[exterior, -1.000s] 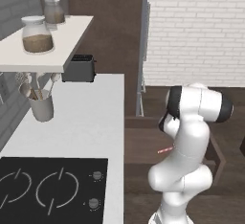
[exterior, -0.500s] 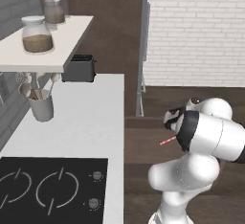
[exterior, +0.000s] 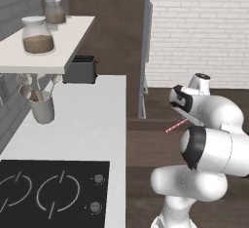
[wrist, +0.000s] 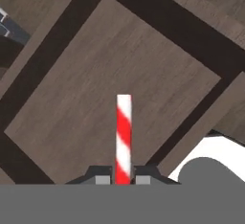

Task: Take a straw from the drawer in front and place it inside the glass cup on the dining counter.

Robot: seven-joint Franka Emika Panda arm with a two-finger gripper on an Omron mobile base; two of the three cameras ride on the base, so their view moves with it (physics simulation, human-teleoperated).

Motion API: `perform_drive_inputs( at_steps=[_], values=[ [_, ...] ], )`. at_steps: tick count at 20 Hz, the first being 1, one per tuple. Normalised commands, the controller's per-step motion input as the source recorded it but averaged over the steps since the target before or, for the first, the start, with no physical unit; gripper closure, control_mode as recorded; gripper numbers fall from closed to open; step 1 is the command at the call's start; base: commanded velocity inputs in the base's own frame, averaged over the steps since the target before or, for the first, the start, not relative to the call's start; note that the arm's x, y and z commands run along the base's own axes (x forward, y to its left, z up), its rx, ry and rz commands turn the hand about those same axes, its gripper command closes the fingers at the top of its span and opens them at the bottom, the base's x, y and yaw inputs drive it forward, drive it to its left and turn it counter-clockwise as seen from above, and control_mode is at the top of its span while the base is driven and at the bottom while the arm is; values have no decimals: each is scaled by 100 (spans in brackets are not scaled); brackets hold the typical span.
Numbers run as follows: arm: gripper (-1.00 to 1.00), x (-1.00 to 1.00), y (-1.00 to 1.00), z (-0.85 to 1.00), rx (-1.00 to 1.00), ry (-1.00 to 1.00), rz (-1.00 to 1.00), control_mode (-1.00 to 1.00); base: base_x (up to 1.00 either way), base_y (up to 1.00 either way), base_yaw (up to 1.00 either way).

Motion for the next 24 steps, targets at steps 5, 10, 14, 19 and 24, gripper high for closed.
perform_drive_inputs(
  at_steps=[5,10,14,19,24],
  values=[
    [100,-1,0,100,0,20,16,-100,0,0,0],
    [100,-26,0,100,0,13,24,-100,0,0,0],
    [100,-57,0,100,-1,6,28,-100,0,0,0],
    [100,-68,0,84,-1,6,29,-100,0,0,0],
    [100,-74,3,45,0,6,31,-100,0,0,0]
  ],
)
